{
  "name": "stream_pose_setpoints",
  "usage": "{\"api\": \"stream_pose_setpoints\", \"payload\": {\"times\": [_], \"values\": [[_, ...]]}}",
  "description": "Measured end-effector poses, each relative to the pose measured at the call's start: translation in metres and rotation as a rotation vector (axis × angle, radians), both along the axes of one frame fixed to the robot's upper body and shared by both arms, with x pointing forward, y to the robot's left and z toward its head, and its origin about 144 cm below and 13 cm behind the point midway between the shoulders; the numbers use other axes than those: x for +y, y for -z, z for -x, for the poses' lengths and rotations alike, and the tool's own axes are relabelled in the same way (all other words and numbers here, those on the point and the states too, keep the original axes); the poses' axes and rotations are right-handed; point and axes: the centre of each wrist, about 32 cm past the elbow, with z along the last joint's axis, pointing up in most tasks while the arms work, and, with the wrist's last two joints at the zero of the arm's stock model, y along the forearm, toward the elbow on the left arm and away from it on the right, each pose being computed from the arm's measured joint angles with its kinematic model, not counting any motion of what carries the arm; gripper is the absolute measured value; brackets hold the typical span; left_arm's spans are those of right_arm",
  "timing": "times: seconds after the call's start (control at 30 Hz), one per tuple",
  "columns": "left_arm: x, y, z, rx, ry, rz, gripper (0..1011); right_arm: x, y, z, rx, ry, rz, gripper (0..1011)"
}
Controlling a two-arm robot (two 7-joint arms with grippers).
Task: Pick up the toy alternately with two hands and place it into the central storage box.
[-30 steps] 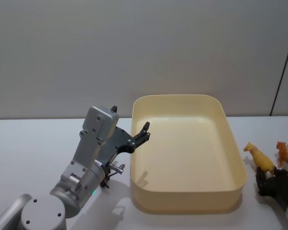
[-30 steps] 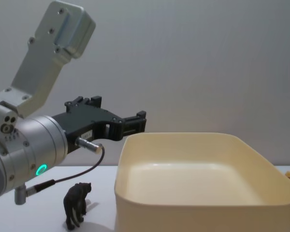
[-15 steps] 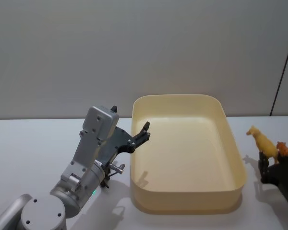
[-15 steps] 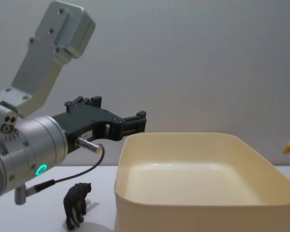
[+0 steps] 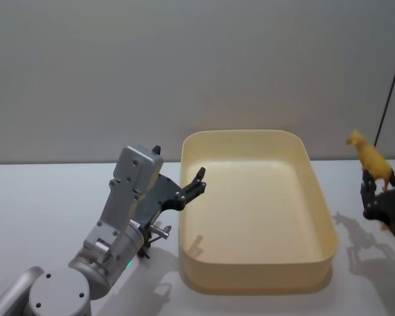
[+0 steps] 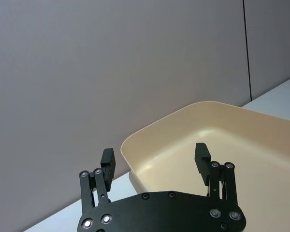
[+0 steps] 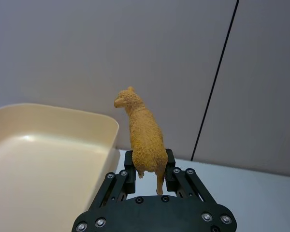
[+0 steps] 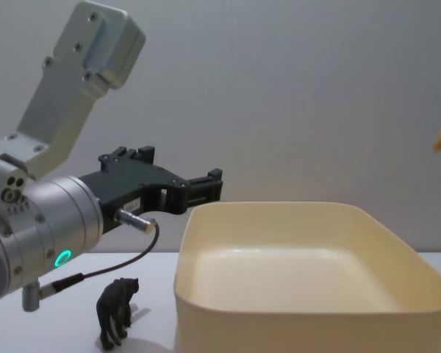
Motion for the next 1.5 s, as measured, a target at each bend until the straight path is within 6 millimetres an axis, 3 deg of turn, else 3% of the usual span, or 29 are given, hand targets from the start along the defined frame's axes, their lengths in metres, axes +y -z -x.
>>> {"api": "stream_pose_setpoints", "payload": {"times": [0.6, 1.1, 1.37, 1.5], "values": [[0.000, 0.000, 0.000, 0.000, 0.000, 0.000, 1002, 0.030, -0.018, -0.025, -0.005, -0.201, 0.003, 322], [0.000, 0.000, 0.000, 0.000, 0.000, 0.000, 1002, 0.053, -0.019, -0.044, 0.050, -0.312, 0.018, 797], [0.000, 0.000, 0.000, 0.000, 0.000, 0.000, 1001, 0.038, -0.021, -0.040, 0.045, -0.279, 0.016, 997], [0.000, 0.000, 0.000, 0.000, 0.000, 0.000, 1002, 0.021, -0.022, -0.033, 0.038, -0.238, 0.010, 1001]]}}
